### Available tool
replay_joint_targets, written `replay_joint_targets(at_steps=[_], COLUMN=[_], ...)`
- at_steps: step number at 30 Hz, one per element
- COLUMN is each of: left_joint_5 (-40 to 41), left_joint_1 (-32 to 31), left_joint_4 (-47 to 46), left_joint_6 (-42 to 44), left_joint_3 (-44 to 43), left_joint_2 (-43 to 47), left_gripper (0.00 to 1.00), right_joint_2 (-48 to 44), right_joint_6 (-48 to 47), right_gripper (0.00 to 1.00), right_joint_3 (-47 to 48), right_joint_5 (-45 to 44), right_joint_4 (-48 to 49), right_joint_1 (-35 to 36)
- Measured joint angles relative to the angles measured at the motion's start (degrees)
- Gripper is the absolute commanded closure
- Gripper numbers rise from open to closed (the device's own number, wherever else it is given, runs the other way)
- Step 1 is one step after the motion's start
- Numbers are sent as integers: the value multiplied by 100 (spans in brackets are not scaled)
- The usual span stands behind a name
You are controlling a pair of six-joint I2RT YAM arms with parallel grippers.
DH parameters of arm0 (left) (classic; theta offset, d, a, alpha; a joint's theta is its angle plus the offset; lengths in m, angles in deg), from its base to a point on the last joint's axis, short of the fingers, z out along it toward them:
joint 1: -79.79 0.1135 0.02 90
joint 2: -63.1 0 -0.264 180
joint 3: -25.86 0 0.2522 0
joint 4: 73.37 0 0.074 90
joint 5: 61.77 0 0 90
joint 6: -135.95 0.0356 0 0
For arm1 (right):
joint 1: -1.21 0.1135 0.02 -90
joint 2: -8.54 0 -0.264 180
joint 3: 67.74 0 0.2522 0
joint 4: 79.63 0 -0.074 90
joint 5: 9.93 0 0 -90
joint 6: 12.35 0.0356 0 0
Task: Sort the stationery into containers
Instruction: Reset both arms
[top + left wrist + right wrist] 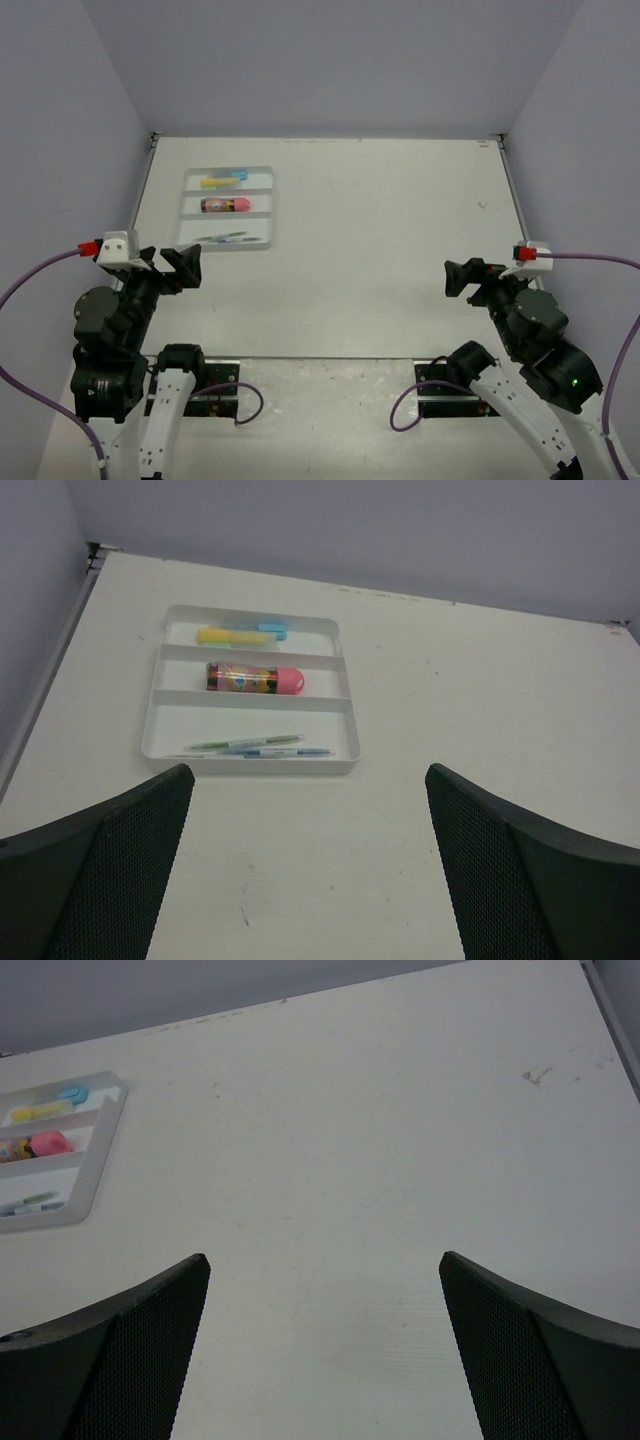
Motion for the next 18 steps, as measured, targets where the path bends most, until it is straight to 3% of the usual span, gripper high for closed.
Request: replay_joint_targets(at_steps=[18], left_joint_5=[-369], left_joint_1=[-59], left_joint_4=[-48], left_joint_6=[-251], left_joint_3=[696], left_joint_2=[27], left_gripper=[0], right_joint_2=[-9], right_joint_6=[89], right_gripper=[1], right_joint_3=[-126], right_joint_5=[146], right_joint_4=[41], right_joint_1=[0])
